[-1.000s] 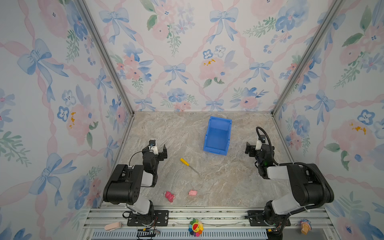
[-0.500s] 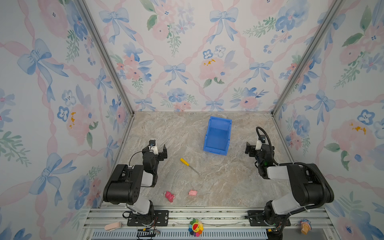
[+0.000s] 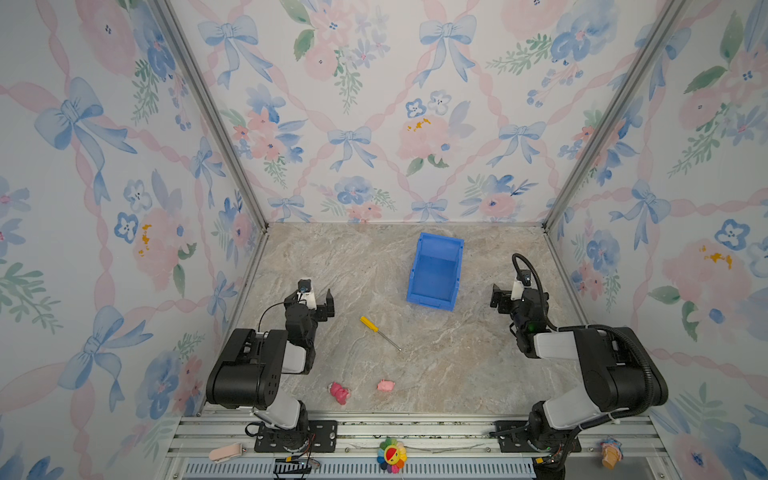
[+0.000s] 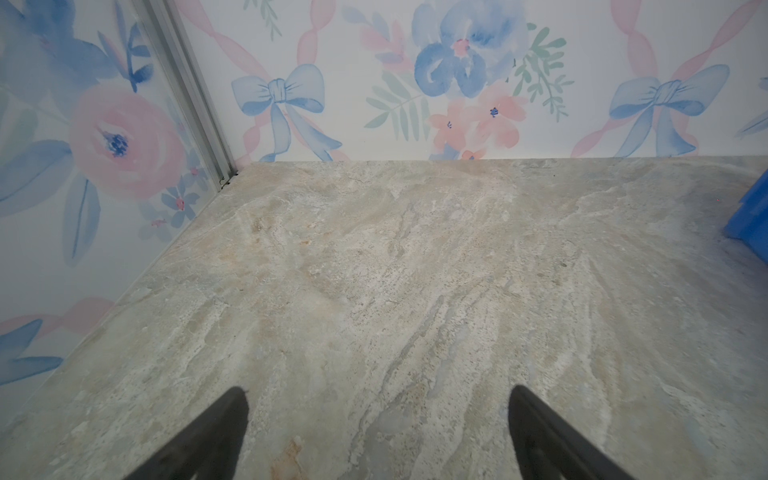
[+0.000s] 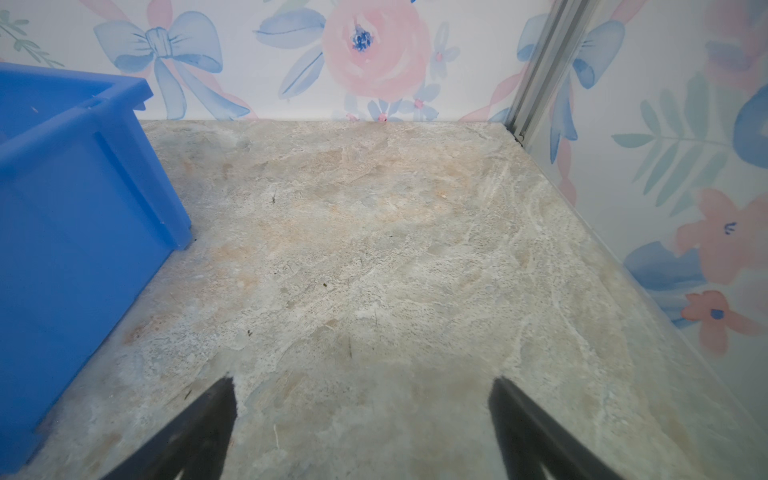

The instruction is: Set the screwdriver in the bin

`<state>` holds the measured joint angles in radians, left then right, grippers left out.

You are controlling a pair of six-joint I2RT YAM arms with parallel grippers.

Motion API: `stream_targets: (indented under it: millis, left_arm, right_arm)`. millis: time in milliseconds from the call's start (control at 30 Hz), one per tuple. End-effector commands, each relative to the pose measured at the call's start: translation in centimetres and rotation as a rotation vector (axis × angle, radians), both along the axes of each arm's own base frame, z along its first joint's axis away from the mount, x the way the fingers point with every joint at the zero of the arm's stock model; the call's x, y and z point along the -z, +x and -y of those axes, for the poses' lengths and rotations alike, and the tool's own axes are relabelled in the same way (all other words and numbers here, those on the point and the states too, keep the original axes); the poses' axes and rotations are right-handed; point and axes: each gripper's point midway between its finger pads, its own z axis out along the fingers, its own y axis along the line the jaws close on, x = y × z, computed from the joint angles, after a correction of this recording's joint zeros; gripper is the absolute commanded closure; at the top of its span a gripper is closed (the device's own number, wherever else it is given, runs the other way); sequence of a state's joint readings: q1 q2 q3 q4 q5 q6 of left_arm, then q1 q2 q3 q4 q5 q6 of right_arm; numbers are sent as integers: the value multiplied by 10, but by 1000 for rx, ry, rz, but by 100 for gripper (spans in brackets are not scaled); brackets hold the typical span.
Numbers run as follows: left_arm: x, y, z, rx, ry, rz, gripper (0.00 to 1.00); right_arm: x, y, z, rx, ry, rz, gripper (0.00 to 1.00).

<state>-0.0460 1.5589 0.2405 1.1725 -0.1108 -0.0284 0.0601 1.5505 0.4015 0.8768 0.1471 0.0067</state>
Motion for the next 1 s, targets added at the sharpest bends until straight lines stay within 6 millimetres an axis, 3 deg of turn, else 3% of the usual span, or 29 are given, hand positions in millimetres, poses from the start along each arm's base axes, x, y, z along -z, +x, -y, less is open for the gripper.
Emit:
stream_targets:
  millis: [0,100,400,600,800,967]
  left_arm:
    - [-11,5,-9,-48,7,21,2]
    - [-15,5,-18,-106,-3,16,2]
    - [-26,-4,-13,-72,-8,44,2]
    - [-27,-16,-17,-97,-23,21,2]
    - [-38,-24,-25,-155,-76,18,2]
    - [-57,-23,-17,-129,-162,23,2]
  right_arm:
    - [-5,0,-2,-14,-4,20,3]
    - [-9,0,-7,-41,-9,16,3]
    - [-32,-19,-6,-39,-5,86,3]
    - [-33,-31,-6,-41,3,24,3]
    - [-69,-45,-14,-40,-13,53,3]
    - [-83,-54,-23,-49,-35,-81,3]
